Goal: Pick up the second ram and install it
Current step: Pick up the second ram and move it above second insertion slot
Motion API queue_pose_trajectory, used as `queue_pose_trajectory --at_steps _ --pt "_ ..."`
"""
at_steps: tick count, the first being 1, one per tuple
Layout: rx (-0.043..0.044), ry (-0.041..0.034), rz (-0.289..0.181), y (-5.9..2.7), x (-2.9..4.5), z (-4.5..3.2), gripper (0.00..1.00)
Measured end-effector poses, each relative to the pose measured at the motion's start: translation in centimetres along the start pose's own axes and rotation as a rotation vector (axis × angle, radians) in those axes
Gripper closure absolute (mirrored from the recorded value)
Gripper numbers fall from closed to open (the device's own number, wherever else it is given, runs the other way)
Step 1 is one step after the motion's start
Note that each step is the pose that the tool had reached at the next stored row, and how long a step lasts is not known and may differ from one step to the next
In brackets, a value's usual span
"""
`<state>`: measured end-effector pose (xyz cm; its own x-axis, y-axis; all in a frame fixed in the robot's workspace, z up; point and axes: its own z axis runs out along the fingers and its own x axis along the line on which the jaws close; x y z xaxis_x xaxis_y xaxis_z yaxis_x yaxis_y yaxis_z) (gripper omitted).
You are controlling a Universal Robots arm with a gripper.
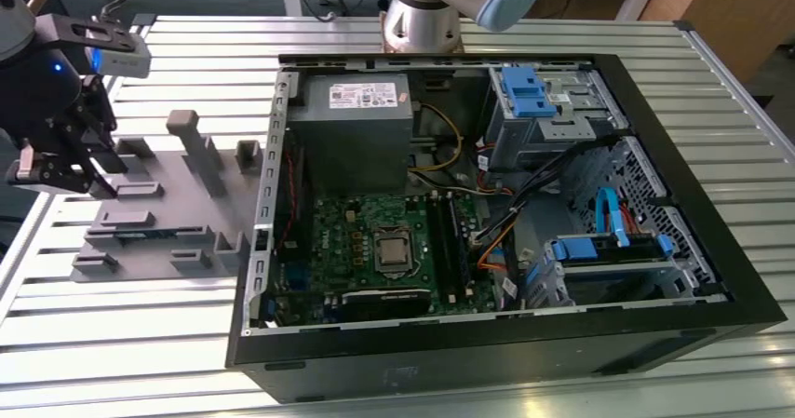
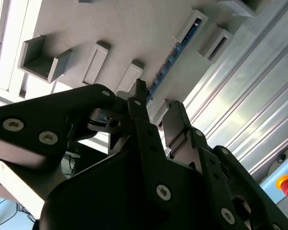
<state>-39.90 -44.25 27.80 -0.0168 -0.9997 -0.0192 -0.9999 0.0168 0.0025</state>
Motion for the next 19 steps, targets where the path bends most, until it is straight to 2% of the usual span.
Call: queue_pose_trajectory --at_steps 11,19 --pt "0.0 -0.0001 -0.006 -0.01 0.61 1.41 0.58" --pt "-0.0001 0.0 -0.009 -0.02 0.77 2.53 0.58"
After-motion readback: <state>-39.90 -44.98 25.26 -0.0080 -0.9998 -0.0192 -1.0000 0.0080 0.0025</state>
